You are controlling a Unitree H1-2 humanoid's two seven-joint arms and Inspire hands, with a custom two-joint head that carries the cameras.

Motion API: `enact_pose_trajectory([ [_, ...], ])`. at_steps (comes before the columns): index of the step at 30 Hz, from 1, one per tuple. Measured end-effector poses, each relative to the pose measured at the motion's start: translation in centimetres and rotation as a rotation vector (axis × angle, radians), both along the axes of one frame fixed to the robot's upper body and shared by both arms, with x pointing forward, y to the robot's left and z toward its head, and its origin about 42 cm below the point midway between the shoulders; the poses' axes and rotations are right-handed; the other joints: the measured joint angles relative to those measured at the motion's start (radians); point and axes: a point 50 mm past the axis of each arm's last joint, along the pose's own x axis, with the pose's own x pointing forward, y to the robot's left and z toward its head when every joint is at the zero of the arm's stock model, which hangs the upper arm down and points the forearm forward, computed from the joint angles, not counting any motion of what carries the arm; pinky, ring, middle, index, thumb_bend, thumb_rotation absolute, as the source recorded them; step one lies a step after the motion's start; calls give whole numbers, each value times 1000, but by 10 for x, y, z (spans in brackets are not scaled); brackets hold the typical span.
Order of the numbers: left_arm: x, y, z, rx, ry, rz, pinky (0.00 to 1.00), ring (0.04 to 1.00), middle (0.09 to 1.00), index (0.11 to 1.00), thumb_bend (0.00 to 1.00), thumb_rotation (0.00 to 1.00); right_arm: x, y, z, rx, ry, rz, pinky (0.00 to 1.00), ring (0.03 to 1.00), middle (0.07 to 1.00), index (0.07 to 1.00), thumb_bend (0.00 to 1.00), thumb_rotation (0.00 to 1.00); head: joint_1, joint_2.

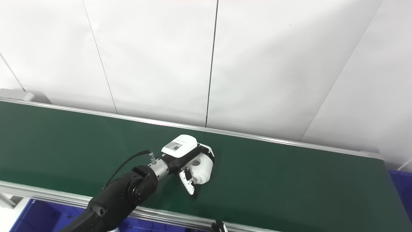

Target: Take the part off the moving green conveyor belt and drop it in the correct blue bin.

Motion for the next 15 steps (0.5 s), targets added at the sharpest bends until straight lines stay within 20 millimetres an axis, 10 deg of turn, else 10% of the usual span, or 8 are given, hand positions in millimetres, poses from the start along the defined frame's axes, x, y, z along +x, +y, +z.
enact_pose_trajectory([
  [15, -13, 23, 94, -38, -209, -81, 247, 335, 454, 512, 520, 0, 4, 0, 6, 12, 10, 1, 976, 923, 949, 989, 869, 967, 43, 74],
])
